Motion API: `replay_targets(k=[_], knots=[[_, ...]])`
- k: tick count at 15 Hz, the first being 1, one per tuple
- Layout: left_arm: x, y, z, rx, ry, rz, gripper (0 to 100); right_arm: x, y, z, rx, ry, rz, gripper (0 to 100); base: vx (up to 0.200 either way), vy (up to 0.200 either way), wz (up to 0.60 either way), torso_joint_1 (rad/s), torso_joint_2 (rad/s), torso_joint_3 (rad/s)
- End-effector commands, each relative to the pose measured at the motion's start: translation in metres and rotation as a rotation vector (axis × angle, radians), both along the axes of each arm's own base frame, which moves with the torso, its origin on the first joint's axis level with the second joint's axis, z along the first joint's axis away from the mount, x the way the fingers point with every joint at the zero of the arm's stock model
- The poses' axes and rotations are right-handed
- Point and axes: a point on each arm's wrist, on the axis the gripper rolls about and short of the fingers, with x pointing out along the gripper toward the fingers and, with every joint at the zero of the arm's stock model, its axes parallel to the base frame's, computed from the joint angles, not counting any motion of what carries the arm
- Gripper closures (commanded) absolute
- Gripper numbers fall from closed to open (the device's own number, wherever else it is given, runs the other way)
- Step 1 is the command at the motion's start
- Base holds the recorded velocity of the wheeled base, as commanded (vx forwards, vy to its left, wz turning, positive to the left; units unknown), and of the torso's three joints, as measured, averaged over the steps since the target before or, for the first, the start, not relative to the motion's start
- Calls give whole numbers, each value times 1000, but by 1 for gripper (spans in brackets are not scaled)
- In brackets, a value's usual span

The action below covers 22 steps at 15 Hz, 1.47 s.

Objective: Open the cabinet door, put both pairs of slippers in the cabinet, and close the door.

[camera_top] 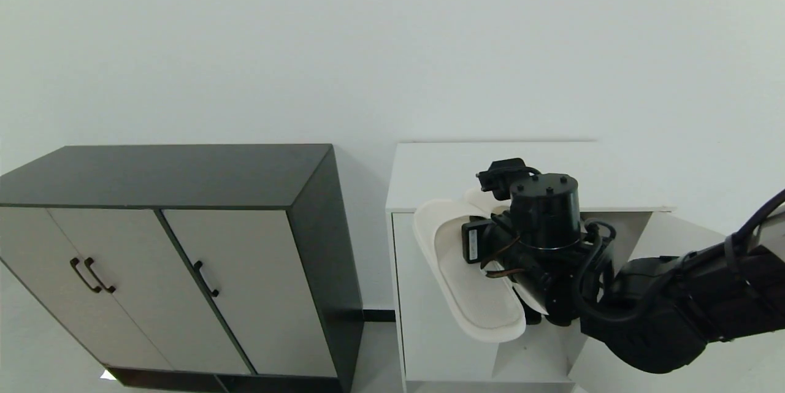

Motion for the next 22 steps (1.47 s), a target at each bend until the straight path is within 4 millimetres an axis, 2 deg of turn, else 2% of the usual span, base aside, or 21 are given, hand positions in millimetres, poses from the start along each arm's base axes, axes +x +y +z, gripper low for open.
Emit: replay_targets(k=[1,13,22], knots=[[0,0,0,0,0,-1,100,0,1,-1,-3,2,3,100,0,0,0,0,0,0],[0,0,0,0,0,1,100,-1,2,-3,-5,4,6,100,0,0,0,0,0,0],[0,0,0,-2,0,1,100,-8,-1,-3,-12,11,13,100,0,-200,0,3,4,3]])
